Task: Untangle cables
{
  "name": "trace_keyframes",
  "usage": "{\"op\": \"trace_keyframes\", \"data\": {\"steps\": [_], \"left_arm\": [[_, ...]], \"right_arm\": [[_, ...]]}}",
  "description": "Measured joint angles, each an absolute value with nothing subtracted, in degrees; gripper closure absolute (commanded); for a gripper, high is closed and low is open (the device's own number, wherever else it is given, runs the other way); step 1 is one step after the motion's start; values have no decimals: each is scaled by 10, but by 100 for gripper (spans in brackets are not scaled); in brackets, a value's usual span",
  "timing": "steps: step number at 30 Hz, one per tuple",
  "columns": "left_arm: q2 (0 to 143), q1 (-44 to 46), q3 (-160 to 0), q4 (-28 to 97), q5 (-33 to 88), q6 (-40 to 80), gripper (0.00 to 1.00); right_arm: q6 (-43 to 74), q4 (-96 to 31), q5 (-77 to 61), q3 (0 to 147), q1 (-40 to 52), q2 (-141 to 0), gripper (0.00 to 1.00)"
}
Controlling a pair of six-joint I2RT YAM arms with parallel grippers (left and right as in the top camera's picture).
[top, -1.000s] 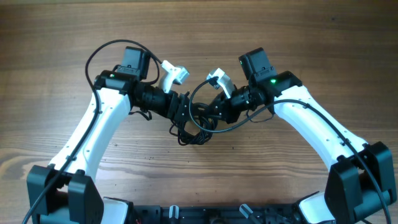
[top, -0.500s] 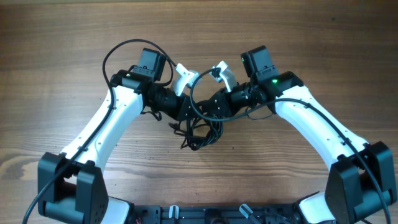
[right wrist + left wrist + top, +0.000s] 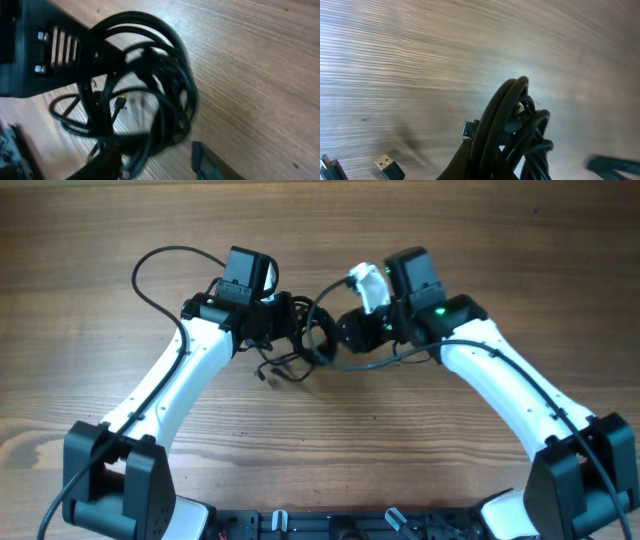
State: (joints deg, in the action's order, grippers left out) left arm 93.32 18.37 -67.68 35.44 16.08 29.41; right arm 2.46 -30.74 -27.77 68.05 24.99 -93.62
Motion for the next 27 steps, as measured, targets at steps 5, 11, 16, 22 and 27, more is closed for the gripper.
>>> {"op": "trace_keyframes", "data": {"steps": [5, 11, 16, 22, 27], "left_arm": [[934, 183, -677, 344, 309, 220, 96], [938, 148, -677, 330, 468, 195, 96], [939, 106, -677, 325, 601, 193, 96], [941, 93, -677, 311, 683, 209, 96], [954, 76, -673, 298, 659, 228, 96]], "right_arm": [[-62, -308, -250, 681, 265, -936, 64], [-108, -321, -248, 681, 265, -936, 66], [-90, -278, -256, 681, 271, -954, 63], [51, -202, -255, 681, 278, -964, 96], [203, -299, -167, 698, 290, -962, 96]]}}
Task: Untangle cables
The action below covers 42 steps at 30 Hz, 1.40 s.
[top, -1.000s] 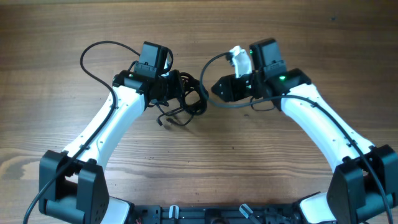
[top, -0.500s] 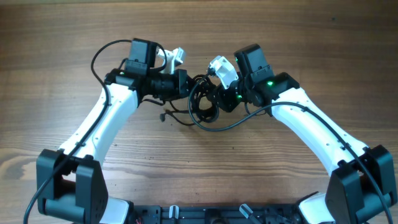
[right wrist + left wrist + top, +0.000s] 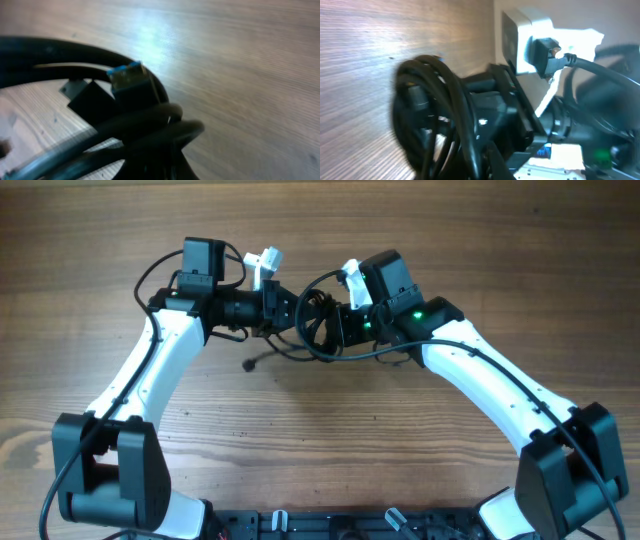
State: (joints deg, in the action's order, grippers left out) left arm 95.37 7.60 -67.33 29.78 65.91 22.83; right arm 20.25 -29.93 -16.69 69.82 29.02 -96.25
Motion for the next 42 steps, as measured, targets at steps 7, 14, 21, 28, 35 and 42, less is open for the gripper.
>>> {"op": "trace_keyframes", "data": {"steps": [7, 14, 21, 28, 35, 42], "left_arm": [[954, 84, -670, 385, 412, 249, 96], [942, 38, -671, 427, 192, 262, 96], [942, 71, -669, 399, 322, 157, 96], [942, 62, -667, 275, 662, 80, 96], [942, 62, -667, 271, 698, 119, 96], [942, 69, -667, 269, 644, 214, 96]], "right_arm": [[208, -398, -292, 709, 200, -949, 96], [-33, -480, -497, 695, 33, -906, 96], [-50, -486, -505, 695, 48, -899, 71], [-39, -462, -463, 695, 78, -899, 52], [-113, -458, -487, 695, 102, -899, 51], [-97, -453, -495, 695, 116, -899, 51]]}}
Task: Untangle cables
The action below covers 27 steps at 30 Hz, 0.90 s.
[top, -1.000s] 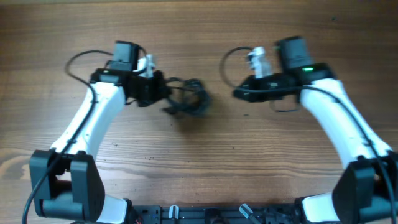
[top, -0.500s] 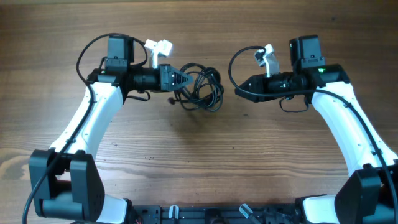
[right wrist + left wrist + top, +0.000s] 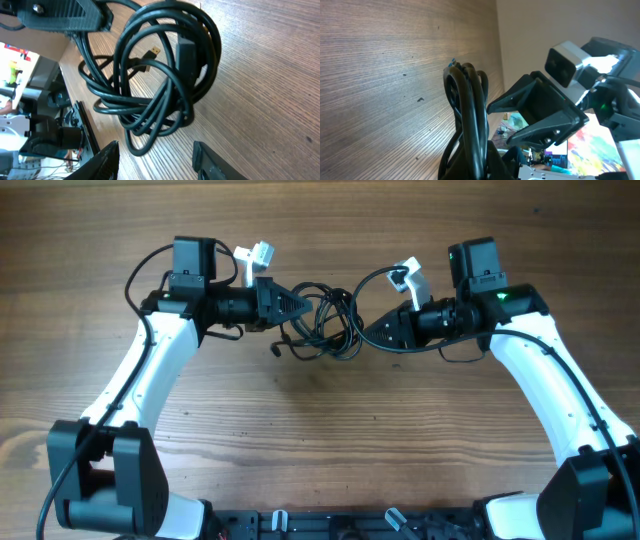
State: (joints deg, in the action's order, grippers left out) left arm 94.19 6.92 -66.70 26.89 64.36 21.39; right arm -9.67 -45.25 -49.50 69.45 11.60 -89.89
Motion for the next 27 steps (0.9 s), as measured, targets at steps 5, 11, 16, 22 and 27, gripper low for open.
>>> {"op": "trace_keyframes", "data": {"steps": [5, 11, 16, 22, 27], "left_arm": [[942, 87, -667, 254, 634, 248, 96], [942, 88, -667, 253, 624, 265, 96], [942, 107, -667, 251, 611, 265, 96], [953, 130, -653, 102, 659, 338, 96], [974, 104, -634, -135, 703, 540, 96]], "right_arm": [[8, -409, -380, 678, 162, -899, 52], [144, -350, -198, 678, 229, -931, 58], [220, -286, -181, 678, 254, -990, 71], [285, -270, -167, 683, 253, -1013, 88], [304, -281, -205, 714, 191, -1009, 92]]}}
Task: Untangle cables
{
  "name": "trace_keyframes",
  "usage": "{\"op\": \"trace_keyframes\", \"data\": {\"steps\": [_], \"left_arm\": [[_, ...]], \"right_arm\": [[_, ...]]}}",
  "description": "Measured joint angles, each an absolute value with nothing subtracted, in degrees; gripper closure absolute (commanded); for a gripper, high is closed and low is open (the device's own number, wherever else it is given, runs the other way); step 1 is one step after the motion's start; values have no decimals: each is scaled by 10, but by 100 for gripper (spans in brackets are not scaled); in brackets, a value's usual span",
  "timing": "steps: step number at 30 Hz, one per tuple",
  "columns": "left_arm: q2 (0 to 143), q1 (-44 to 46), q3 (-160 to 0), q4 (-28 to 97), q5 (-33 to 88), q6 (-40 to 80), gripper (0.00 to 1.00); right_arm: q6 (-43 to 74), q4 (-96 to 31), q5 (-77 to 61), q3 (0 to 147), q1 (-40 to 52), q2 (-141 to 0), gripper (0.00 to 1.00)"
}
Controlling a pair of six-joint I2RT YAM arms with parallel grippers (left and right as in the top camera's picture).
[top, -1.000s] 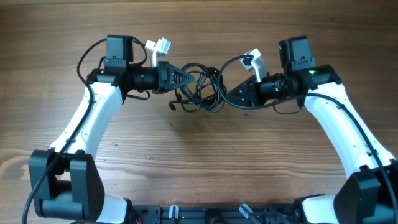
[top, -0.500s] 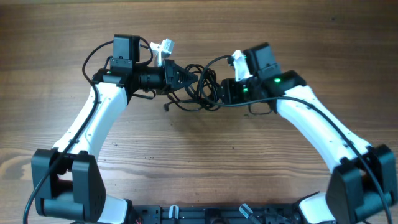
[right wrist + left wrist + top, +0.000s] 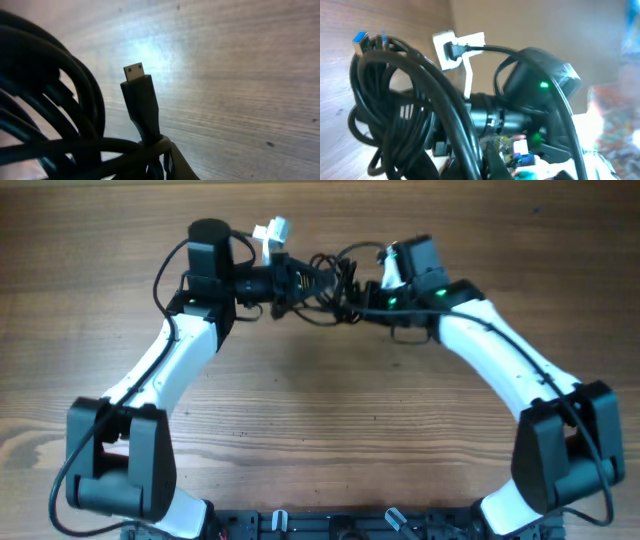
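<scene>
A tangle of black cables hangs between the two grippers near the far side of the table. My left gripper is shut on several strands of it. A blue USB plug sticks out of the bundle at the top left. My right gripper meets the tangle from the right. In the right wrist view it is shut on a strand just below a black plug with a small metal tip. Dark loops fill the left of that view.
The wooden table stretches out in front of both arms. The right arm's wrist with its green light and white camera mount sits close behind the bundle in the left wrist view.
My right gripper was open and drawn back to the right of the tangle; now it is shut on a strand by the small plug. Both grippers and the bundle sit farther back on the table.
At first both grippers were at the tangle mid-table, the left shut on it, with loose ends on the wood. Then both held the bundle close together. After that the right stood open and apart while the left held the bundle alone. Now both are shut on it again.
</scene>
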State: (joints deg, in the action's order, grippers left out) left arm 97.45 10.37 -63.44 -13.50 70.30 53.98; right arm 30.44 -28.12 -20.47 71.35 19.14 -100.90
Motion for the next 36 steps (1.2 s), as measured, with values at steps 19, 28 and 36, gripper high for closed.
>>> {"op": "trace_keyframes", "data": {"steps": [19, 28, 36], "left_arm": [[942, -25, -658, -240, 839, 691, 96], [951, 48, -658, -225, 889, 548, 96], [961, 65, -658, -164, 877, 540, 96]], "right_arm": [[17, -375, -498, 669, -105, -1062, 94], [-150, -376, -743, 669, -48, -1061, 52], [-180, -298, -858, 669, -20, -1053, 51]]}}
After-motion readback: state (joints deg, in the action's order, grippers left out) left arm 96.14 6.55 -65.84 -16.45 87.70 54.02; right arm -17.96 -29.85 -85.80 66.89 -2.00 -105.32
